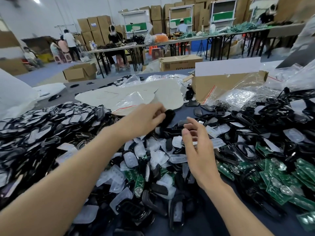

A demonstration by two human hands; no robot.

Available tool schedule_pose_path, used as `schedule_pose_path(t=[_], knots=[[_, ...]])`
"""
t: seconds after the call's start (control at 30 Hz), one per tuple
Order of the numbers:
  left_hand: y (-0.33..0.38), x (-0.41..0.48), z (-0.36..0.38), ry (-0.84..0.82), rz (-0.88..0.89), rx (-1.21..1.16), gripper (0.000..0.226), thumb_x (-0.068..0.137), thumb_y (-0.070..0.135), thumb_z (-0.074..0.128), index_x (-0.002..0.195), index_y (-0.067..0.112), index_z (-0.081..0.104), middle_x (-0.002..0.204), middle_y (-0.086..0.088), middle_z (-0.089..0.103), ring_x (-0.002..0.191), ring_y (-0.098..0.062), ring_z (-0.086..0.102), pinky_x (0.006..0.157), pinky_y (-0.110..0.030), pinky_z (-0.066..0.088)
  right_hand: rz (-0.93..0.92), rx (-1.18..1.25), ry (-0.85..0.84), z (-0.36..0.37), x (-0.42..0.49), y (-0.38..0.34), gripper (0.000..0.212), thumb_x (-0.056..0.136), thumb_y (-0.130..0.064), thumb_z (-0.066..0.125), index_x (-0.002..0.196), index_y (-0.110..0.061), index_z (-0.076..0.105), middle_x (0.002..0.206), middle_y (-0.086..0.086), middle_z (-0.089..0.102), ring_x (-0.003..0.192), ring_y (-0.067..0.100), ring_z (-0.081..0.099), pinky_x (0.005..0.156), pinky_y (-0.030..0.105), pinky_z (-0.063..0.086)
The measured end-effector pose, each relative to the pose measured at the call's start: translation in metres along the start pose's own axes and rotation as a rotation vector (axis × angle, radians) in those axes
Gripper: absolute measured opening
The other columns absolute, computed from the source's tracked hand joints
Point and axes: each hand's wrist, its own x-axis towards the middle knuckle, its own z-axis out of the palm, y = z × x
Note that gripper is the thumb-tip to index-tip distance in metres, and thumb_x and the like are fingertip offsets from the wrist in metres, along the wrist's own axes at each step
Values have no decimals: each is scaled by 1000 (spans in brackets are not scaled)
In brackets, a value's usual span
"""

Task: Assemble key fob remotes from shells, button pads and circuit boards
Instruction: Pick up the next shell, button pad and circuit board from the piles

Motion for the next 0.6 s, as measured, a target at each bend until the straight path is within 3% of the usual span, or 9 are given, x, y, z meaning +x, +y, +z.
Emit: schedule_pose_path(t=[0.07, 0.13, 0.23, 0.33, 0.47, 0.53, 0.6], knots=[[11, -15, 11, 5, 0, -43, 12, 101, 27, 54, 108, 22, 62, 83, 19, 61, 77, 7, 57, 73, -20, 47, 28, 82, -79, 1, -3, -3, 52, 96, -63, 46, 144, -41, 43, 120, -31, 55, 111, -4, 56, 84, 10, 47], [21, -26, 23, 19, -10, -60, 11, 100, 24, 54, 107, 21, 63, 80, 16, 62, 76, 2, 58, 76, -24, 47, 6, 64, -132, 3, -6, -4, 45, 96, -65, 47, 138, -50, 45, 118, -36, 56, 108, -6, 58, 82, 6, 44], [32, -38, 36, 1, -53, -88, 12, 100, 23, 53, 107, 18, 61, 88, 4, 68, 84, -17, 64, 81, -36, 51, -49, 52, -84, 4, -8, -3, 22, 103, -48, 48, 123, -46, 58, 111, -25, 66, 100, -2, 63, 78, 10, 47], [34, -51, 38, -45, -77, -138, 18, 101, 31, 53, 113, 22, 63, 95, 9, 70, 87, -10, 66, 83, -32, 54, 69, 161, 8, 3, -4, -2, 18, 106, -34, 49, 108, -30, 66, 96, -14, 72, 89, 8, 68, 75, 23, 54], [19, -69, 28, -235, -135, -92, 26, 104, 39, 46, 115, 24, 64, 98, 12, 71, 81, -3, 67, 76, -23, 56, 392, 564, 161, -7, 6, -7, 21, 108, -29, 46, 101, -16, 62, 83, -4, 75, 72, 17, 72, 60, 26, 58], [9, -73, 20, -345, -196, -107, 25, 104, 39, 45, 107, 23, 64, 90, 9, 74, 69, -1, 67, 62, -18, 54, 474, 663, 195, -11, 9, -6, 22, 108, -29, 46, 102, -15, 60, 80, -1, 76, 68, 16, 73, 58, 25, 58], [2, -74, 15, -335, -237, -174, 22, 104, 37, 46, 100, 25, 64, 82, 10, 74, 58, -4, 64, 51, -17, 48, 511, 704, 199, -11, 10, -5, 20, 107, -28, 47, 103, -15, 60, 78, -1, 76, 68, 15, 73, 58, 24, 58]])
